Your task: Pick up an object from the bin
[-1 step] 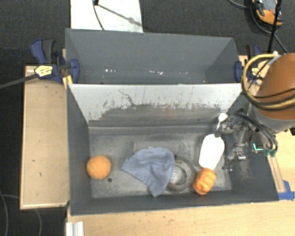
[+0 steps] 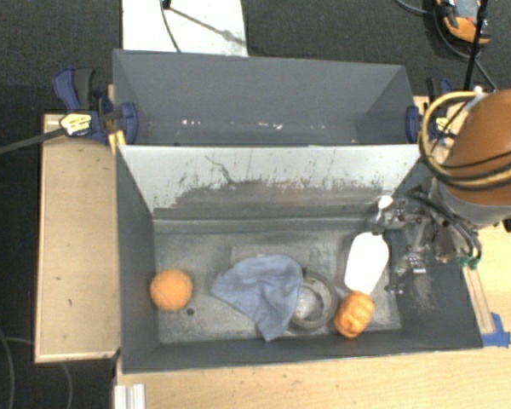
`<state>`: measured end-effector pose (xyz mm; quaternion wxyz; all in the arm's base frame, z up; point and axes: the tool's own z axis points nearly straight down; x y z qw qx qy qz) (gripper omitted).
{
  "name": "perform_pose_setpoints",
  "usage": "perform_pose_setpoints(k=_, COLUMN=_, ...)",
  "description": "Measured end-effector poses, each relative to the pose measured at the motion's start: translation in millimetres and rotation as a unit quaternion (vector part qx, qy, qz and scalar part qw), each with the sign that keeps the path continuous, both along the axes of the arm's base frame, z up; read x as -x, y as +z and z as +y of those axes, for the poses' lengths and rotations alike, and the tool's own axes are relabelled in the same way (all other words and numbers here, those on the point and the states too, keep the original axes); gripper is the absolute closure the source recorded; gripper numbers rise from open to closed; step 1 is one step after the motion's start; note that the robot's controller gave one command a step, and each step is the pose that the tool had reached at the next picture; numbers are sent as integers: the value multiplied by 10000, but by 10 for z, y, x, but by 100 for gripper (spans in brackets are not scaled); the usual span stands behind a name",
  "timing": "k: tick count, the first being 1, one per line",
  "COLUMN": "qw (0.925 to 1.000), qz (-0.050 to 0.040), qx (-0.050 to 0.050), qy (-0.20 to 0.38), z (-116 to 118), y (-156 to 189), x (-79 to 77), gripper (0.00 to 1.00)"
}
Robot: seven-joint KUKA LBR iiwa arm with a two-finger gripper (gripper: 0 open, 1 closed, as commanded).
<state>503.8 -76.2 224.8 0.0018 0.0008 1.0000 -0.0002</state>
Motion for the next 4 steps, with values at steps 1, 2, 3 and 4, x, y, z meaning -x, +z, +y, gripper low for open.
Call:
perform_pose_setpoints(k=1, qw=9969, qz=-8, qx=2, qy=782, z=273, y=-521, x=-40, gripper=0)
perform_pose_setpoints(k=2, qw=9612, qz=18, qx=0, qy=2760, z=429, y=-648, x=21, gripper=0)
perform_pose_setpoints(k=3, qw=9504, qz=-8, qx=3, qy=3110, z=943, y=-785, x=-181, gripper=0)
perform_pose_setpoints(k=4, qw=9041, qz=-28, qx=7, qy=4273, z=1134, y=-1292, x=-216, gripper=0)
